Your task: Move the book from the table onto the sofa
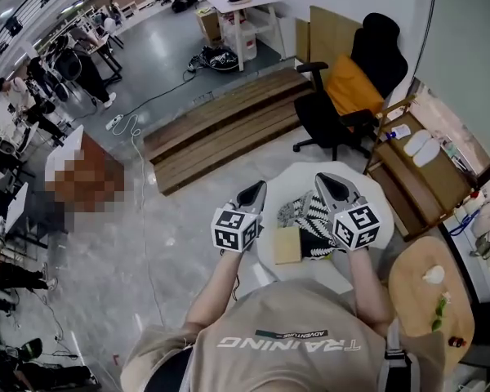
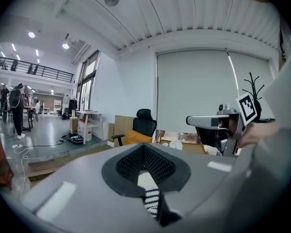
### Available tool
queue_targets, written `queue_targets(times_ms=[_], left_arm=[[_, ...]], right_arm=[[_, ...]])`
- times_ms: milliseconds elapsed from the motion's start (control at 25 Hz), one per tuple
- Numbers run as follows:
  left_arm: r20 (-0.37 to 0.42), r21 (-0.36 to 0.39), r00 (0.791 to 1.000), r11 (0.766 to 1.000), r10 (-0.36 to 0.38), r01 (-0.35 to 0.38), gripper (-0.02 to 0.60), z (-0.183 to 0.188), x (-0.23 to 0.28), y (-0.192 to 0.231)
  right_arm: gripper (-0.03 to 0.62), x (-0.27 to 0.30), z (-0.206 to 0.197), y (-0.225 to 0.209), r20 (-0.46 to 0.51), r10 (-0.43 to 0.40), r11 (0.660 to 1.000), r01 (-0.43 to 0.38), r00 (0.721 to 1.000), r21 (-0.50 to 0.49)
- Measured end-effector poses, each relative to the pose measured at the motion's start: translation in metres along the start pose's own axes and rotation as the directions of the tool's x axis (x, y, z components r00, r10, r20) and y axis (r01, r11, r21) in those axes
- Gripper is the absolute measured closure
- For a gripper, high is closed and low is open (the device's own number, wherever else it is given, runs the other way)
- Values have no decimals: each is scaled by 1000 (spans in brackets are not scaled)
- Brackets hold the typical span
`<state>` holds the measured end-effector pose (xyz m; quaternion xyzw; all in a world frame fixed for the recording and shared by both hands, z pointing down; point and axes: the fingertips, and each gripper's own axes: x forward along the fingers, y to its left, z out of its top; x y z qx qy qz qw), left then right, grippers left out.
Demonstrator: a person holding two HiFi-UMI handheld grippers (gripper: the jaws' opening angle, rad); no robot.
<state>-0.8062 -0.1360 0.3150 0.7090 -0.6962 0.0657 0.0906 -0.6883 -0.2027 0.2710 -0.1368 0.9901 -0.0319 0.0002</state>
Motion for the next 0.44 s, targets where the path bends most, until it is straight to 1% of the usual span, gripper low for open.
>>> queue_targets(times_ms=[280,440], left_arm=[[18,-20,1000,1000,8,-7,575,3,2,4],[38,-21,999,1000,23,-22,575,8,-1,9]], right_arm=[[589,-1,0,5,-18,21,1000,-21,1000,-16],[589,-1,4,7,-17,14,999,-15,1000,-31]])
